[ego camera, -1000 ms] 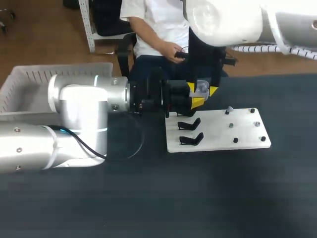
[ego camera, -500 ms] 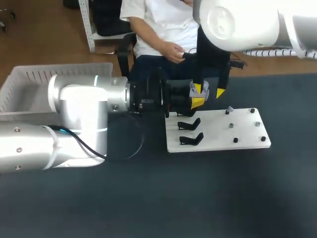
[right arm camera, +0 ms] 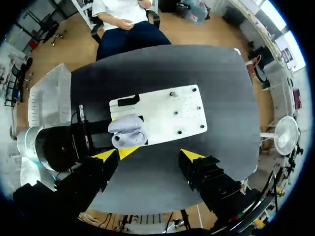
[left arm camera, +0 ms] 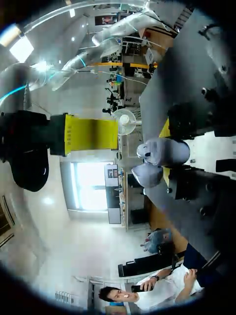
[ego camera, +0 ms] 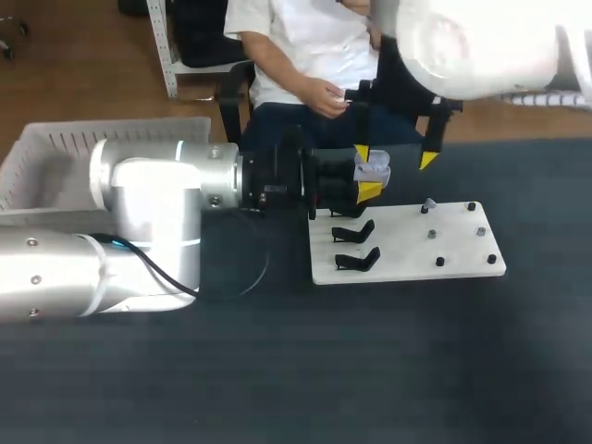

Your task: Pick up each earbud case from the left stands, insert the matching earbuds, close the lid, and place the case in the box.

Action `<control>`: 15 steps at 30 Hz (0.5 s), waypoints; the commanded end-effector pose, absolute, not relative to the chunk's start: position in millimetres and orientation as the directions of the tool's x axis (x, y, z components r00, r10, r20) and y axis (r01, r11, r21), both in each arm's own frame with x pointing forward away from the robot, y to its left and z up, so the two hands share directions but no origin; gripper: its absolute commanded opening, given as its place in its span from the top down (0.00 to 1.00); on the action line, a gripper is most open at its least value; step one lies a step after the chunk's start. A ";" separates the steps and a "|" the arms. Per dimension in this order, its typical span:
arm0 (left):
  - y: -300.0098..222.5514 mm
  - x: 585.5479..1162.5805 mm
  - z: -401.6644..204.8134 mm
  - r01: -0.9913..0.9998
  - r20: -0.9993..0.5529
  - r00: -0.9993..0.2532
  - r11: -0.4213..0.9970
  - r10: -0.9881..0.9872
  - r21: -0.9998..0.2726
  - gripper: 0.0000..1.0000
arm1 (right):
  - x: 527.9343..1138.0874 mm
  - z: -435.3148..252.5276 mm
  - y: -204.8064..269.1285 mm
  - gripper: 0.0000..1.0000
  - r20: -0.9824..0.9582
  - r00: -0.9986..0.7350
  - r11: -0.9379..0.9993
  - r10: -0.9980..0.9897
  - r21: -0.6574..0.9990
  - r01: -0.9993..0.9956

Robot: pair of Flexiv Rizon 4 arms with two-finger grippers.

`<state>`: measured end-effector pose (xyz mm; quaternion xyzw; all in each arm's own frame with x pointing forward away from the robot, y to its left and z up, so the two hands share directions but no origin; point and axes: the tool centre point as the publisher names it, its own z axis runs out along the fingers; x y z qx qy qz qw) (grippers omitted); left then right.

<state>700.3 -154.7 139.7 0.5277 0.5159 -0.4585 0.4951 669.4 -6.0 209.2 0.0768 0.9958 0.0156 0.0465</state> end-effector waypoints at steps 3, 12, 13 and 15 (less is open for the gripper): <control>-154.8 699.8 139.4 0.998 -0.995 0.049 0.026 0.088 0.051 1.00 | 641.0 216.8 -33.2 0.00 -0.291 -0.957 0.989 0.014 0.143 -0.029; -154.8 699.8 139.4 0.998 -0.995 0.049 0.026 0.088 0.051 1.00 | 633.7 217.0 -44.7 0.00 -0.378 -0.924 0.993 -0.061 0.067 -0.092; -154.8 699.8 139.4 0.998 -0.995 0.049 0.026 0.088 0.051 1.00 | 633.7 217.0 -44.7 0.00 -0.378 -0.924 0.993 -0.061 0.067 -0.092; -154.8 699.8 139.4 0.998 -0.995 0.049 0.026 0.088 0.051 1.00 | 633.7 217.0 -44.7 0.00 -0.378 -0.924 0.993 -0.061 0.067 -0.092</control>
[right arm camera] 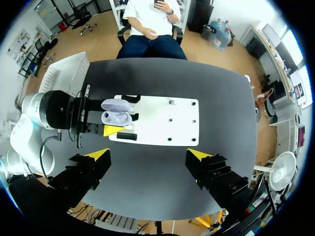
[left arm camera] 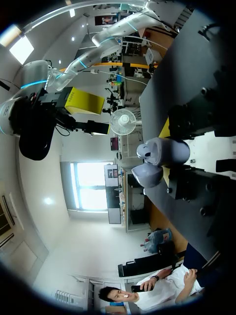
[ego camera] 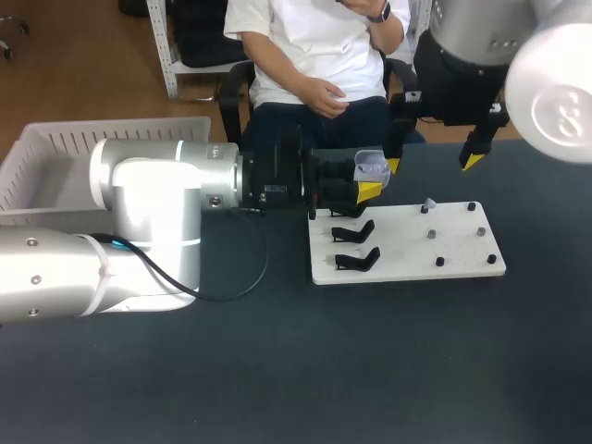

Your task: Pick up each earbud case from the left stands, insert the matching earbuds, close the lid, and place the case in the box.

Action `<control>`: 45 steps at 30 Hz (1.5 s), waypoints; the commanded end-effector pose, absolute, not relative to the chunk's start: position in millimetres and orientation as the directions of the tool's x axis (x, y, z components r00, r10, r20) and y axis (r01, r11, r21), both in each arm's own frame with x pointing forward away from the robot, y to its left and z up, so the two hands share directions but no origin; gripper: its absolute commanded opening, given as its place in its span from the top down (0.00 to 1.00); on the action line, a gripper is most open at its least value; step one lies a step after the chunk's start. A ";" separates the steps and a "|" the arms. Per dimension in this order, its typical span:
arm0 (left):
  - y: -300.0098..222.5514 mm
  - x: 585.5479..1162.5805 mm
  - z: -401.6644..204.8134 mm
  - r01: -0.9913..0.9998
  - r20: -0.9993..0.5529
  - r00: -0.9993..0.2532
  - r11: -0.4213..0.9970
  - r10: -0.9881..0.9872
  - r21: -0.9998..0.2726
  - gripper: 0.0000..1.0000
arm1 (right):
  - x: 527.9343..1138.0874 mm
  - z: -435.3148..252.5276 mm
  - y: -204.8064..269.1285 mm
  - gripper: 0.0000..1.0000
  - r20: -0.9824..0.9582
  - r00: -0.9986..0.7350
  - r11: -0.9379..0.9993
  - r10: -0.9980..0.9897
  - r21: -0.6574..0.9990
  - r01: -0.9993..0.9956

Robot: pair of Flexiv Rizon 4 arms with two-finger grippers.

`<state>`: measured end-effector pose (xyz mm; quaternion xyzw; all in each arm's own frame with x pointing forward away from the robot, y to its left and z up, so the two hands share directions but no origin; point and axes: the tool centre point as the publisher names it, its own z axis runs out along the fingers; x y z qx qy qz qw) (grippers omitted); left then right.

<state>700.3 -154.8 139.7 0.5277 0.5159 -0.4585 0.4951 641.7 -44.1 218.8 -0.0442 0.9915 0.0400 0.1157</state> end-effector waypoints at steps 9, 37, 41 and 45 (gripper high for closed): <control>-154.8 699.8 139.4 0.998 -0.995 0.049 0.026 0.088 0.051 1.00 | 633.7 217.0 -44.7 0.00 -0.378 -0.924 0.993 -0.061 0.067 -0.092; -154.8 699.8 139.4 0.998 -0.995 0.049 0.026 0.088 0.051 1.00 | 738.9 124.5 -112.6 0.00 -0.227 -0.972 0.941 0.059 0.336 -0.022; -154.8 699.8 139.4 0.998 -0.995 0.049 0.026 0.088 0.051 1.00 | 744.7 110.6 -109.2 0.00 -0.183 -0.981 0.941 0.059 0.339 -0.006; -154.8 699.8 139.4 0.998 -0.995 0.049 0.026 0.088 0.051 1.00 | 751.2 95.3 -105.5 0.00 -0.143 -0.988 0.944 0.053 0.329 0.003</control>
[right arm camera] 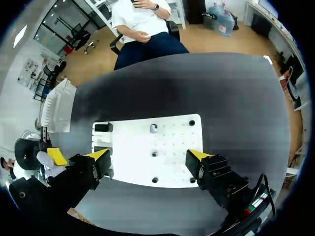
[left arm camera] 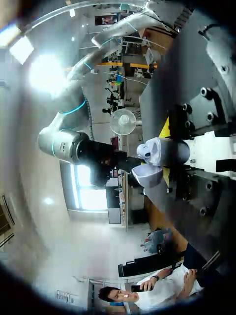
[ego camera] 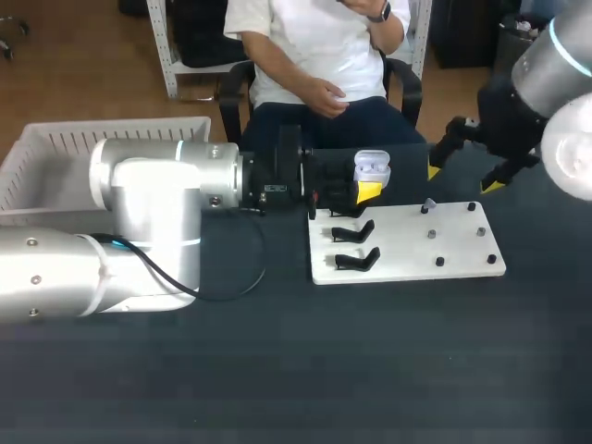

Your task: Pick up each earbud case from the left stands, insert the matching earbuds, close the lid, and place the case in the box.

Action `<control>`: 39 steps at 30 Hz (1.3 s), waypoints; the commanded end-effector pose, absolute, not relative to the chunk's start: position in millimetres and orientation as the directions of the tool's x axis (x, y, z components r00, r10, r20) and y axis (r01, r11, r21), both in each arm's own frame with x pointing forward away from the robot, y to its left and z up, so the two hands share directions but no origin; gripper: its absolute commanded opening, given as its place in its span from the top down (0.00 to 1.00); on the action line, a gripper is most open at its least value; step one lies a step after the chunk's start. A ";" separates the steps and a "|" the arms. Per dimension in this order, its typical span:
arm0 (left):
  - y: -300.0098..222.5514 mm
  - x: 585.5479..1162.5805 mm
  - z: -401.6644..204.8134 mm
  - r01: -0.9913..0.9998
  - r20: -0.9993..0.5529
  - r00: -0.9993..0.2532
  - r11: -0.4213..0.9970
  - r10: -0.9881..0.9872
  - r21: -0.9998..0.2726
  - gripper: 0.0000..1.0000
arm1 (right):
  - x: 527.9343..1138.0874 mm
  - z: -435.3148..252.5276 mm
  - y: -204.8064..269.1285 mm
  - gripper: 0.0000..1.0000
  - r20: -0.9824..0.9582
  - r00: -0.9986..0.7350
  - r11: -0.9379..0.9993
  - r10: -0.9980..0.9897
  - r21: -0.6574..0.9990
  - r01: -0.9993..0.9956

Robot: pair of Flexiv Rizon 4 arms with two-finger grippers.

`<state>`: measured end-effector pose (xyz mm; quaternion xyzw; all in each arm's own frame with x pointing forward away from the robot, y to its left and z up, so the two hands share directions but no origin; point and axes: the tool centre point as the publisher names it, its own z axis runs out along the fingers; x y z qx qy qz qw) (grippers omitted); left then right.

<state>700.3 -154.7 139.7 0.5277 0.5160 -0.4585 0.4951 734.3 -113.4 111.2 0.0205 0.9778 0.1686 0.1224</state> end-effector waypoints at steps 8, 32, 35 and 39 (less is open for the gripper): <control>-154.8 699.8 139.4 0.998 -0.995 0.049 0.026 0.088 0.051 1.00 | 759.4 72.2 -102.4 0.00 -0.118 -0.992 0.957 0.039 0.290 0.003; -154.8 699.8 139.4 0.998 -0.995 0.049 0.026 0.088 0.051 1.00 | 766.0 40.2 -90.6 0.21 -0.069 -0.996 0.944 0.065 0.329 0.038; -154.8 699.8 139.4 0.998 -0.995 0.049 0.026 0.088 0.051 1.00 | 765.6 38.4 -90.6 0.28 -0.068 -0.995 0.942 0.071 0.333 0.044; -154.8 699.8 139.4 0.998 -0.995 0.049 0.026 0.088 0.051 1.00 | 765.2 37.5 -90.2 0.43 -0.066 -0.994 0.938 0.087 0.342 0.060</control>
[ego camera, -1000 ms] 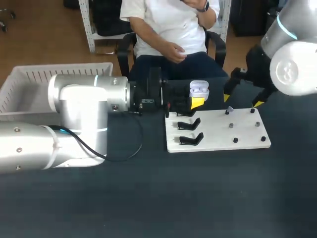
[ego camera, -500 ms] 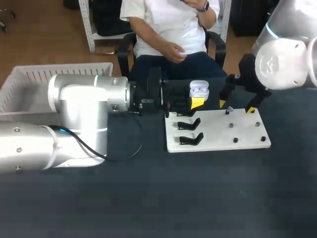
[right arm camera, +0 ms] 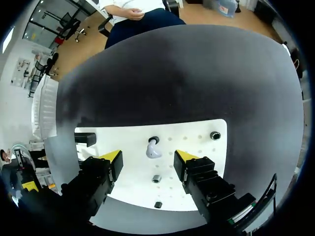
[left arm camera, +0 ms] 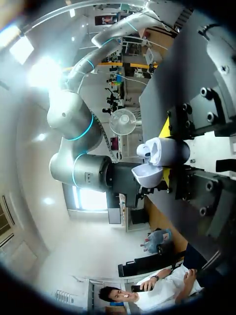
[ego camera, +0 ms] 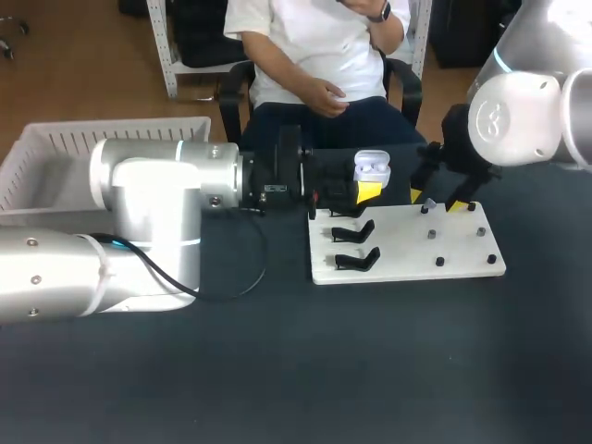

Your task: Pick up each earbud case from the left stands, insert the matching earbuds, close the lid, and place the case in the box.

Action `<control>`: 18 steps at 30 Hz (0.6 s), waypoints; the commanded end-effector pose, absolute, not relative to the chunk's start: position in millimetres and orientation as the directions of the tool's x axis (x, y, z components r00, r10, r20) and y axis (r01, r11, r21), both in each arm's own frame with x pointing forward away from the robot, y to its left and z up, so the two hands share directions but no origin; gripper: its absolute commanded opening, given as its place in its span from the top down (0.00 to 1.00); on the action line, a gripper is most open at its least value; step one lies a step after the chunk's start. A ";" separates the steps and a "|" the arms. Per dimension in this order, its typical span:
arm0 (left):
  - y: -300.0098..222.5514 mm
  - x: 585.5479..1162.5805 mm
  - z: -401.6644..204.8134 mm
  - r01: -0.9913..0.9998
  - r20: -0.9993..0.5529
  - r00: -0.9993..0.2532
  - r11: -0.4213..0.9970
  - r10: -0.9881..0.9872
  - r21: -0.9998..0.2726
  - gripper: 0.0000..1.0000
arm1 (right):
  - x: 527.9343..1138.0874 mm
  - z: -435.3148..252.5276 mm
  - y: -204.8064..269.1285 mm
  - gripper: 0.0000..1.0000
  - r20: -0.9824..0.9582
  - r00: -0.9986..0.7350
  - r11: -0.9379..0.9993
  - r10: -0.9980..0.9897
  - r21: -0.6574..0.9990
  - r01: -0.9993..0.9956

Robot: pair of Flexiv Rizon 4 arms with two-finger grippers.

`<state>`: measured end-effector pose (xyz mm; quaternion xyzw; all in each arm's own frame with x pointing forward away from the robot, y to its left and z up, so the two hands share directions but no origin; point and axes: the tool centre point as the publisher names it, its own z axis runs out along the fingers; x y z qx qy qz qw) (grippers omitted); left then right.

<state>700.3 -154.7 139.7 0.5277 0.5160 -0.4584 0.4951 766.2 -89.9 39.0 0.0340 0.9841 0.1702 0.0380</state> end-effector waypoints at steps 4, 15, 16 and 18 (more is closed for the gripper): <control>-154.8 699.8 139.4 0.998 -0.995 0.049 0.026 0.088 0.051 1.00 | 763.4 36.7 -90.2 0.51 -0.064 -0.993 0.936 0.104 0.345 0.076; -154.8 699.8 139.4 0.998 -0.995 0.049 0.026 0.088 0.051 1.00 | 758.0 29.8 -89.6 0.53 -0.054 -0.990 0.928 0.131 0.357 0.103; -154.8 699.8 139.4 0.998 -0.995 0.049 0.026 0.088 0.051 1.00 | 758.5 28.6 -89.5 0.53 -0.053 -0.990 0.928 0.132 0.357 0.104; -154.8 699.8 139.4 0.998 -0.995 0.049 0.026 0.088 0.051 1.00 | 759.4 28.0 -89.8 0.54 -0.052 -0.990 0.928 0.134 0.358 0.107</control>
